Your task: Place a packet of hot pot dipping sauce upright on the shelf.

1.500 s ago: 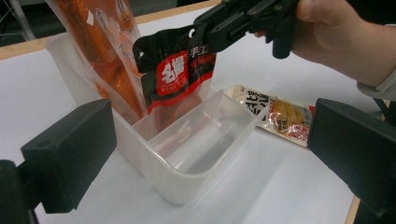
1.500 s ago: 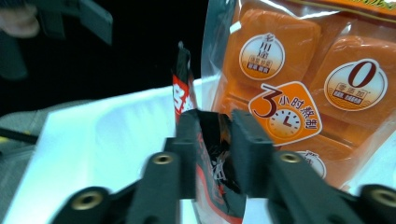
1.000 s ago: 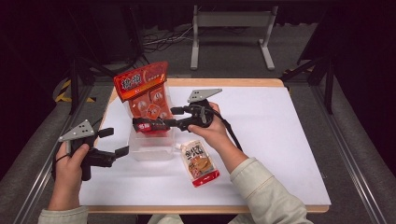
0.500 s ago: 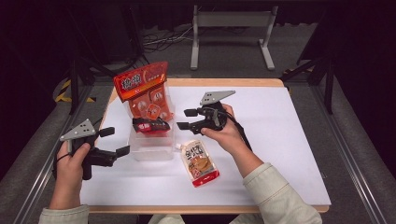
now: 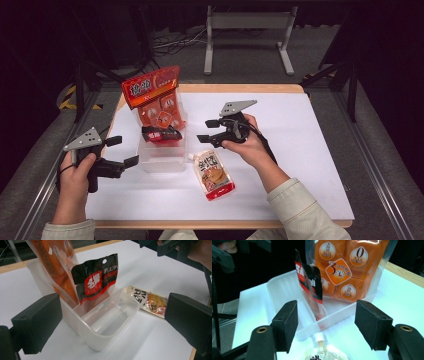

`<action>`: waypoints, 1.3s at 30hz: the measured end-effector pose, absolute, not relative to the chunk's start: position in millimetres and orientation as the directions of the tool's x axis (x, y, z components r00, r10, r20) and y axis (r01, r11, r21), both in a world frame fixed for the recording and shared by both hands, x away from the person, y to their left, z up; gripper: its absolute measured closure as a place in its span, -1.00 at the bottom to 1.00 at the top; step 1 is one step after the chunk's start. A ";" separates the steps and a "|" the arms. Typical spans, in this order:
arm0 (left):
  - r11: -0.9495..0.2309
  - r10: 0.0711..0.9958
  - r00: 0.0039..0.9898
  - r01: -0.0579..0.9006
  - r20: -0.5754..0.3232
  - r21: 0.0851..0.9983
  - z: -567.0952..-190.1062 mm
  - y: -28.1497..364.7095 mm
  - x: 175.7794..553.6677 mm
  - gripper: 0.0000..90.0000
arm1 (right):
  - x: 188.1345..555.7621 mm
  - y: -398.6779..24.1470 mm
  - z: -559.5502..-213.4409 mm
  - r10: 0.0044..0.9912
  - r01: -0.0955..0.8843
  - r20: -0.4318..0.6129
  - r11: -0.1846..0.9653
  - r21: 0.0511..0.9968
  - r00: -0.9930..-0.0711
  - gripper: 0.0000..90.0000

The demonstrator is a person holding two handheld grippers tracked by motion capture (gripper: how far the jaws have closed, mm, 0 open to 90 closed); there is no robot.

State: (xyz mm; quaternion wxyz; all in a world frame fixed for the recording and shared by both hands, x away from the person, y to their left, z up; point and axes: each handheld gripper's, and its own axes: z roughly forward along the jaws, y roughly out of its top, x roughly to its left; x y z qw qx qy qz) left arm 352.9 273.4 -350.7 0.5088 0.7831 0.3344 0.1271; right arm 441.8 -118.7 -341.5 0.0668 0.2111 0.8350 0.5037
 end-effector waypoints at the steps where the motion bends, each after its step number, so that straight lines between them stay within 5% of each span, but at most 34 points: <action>1: -0.266 0.653 0.746 0.390 -0.133 0.882 -350.7 273.2 353.2 -0.95 | 441.8 -119.2 -343.9 0.423 0.287 0.102 0.401 0.870 -0.900 -0.23; 39: -0.269 0.654 0.745 0.394 -0.134 0.879 -351.8 271.2 354.1 -0.95 | 450.5 -114.5 -420.1 0.492 0.458 0.180 0.534 0.710 -0.852 -0.29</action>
